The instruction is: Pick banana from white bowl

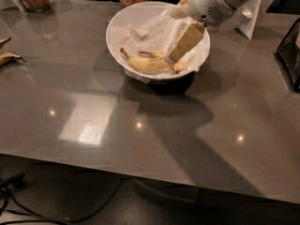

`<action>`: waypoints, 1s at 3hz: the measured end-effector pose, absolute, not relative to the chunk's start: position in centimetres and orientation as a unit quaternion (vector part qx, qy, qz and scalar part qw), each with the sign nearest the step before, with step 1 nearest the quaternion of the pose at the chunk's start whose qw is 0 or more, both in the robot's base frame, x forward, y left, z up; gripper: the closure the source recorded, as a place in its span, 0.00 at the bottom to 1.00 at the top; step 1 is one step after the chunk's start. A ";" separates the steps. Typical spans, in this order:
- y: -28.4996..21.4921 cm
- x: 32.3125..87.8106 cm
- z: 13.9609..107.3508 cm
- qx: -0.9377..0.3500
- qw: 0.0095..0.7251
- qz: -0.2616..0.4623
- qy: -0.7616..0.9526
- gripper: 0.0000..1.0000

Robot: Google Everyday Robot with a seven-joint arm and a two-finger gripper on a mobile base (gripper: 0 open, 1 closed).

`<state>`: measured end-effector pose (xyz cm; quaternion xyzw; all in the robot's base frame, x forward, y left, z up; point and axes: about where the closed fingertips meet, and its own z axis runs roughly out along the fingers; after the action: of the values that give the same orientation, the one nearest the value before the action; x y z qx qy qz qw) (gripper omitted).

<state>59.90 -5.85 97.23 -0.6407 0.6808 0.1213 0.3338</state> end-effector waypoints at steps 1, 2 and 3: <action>-4.7 62.1 96.1 -0.646 0.334 0.137 0.673 0.42; -3.7 63.1 94.1 -0.654 0.319 0.153 0.669 0.47; -3.0 63.7 92.2 -0.660 0.302 0.164 0.668 0.44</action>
Offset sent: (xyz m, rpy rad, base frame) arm 0.0436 0.0278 -0.0519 0.0178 0.0887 0.0838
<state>63.68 -3.00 92.22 -0.6604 0.6676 0.1643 0.3021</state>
